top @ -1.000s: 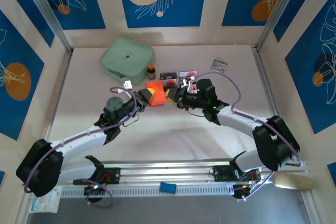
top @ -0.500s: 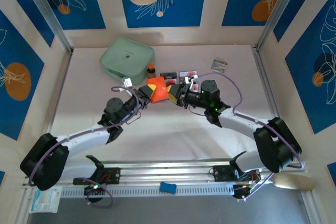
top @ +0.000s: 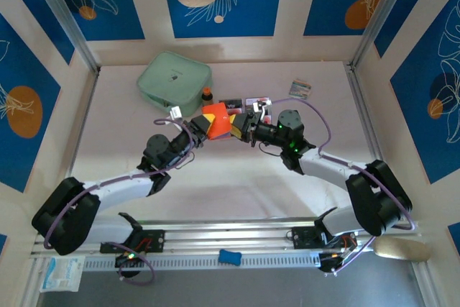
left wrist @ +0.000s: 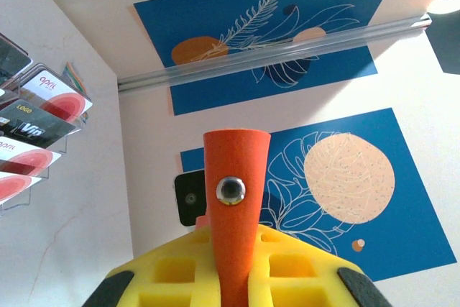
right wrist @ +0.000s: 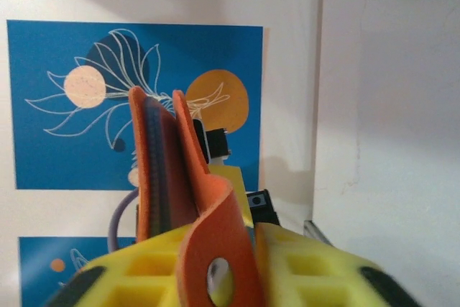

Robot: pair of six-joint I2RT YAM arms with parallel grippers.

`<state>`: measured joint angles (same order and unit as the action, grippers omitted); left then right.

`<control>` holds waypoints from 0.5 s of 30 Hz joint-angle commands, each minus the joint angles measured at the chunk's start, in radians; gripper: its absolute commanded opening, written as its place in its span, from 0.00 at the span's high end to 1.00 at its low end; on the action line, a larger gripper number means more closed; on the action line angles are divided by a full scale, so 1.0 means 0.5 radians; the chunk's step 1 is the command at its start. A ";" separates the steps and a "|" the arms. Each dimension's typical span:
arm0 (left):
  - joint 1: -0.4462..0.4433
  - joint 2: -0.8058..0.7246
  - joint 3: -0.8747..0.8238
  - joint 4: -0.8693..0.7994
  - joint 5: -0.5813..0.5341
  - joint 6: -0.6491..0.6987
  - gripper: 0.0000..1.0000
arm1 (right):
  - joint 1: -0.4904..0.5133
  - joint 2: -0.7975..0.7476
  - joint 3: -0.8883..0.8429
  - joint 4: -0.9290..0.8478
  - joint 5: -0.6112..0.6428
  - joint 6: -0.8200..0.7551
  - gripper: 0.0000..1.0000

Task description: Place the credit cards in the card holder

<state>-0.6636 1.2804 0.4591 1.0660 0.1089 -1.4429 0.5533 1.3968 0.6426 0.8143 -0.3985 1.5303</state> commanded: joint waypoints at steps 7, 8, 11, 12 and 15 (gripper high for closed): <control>-0.053 0.057 0.050 0.088 0.031 -0.003 1.00 | 0.039 0.076 -0.042 0.198 -0.190 0.072 1.00; -0.051 0.059 0.048 0.078 0.034 0.002 1.00 | 0.035 0.075 -0.055 0.202 -0.188 0.075 1.00; -0.052 0.058 0.031 0.048 0.047 0.021 0.98 | 0.024 0.064 -0.096 0.200 -0.174 0.055 1.00; -0.052 0.052 0.024 0.032 0.049 0.039 0.90 | 0.022 0.057 -0.117 0.201 -0.167 0.043 1.00; -0.053 0.014 -0.014 -0.050 0.040 0.091 0.50 | 0.011 0.038 -0.176 0.157 -0.137 -0.017 1.00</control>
<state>-0.6720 1.3010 0.4587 1.0473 0.1081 -1.4269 0.5480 1.4250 0.5888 0.8970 -0.4217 1.5574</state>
